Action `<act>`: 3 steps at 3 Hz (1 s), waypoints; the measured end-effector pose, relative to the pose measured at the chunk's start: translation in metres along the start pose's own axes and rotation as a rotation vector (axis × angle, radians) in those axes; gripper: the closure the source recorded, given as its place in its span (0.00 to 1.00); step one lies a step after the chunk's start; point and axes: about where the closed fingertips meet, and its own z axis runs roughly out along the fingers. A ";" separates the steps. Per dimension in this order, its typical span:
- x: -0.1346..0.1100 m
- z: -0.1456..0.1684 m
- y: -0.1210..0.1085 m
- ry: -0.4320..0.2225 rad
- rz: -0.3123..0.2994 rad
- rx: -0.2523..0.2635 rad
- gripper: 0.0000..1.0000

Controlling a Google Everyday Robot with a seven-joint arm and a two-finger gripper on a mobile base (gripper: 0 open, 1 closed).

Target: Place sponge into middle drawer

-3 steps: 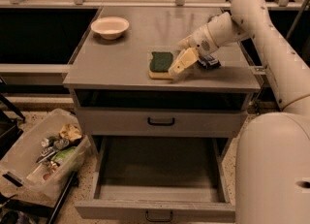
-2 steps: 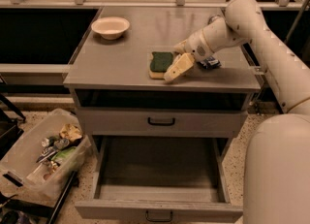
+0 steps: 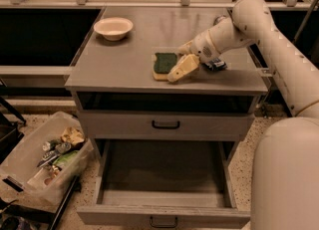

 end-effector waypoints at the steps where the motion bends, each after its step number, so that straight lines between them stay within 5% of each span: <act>1: 0.000 0.000 0.000 0.000 0.000 0.000 0.42; 3: 0.000 0.000 0.000 0.000 0.000 0.000 0.88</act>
Offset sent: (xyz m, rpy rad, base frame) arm 0.0000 0.0000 0.0000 0.0000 0.0000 0.0000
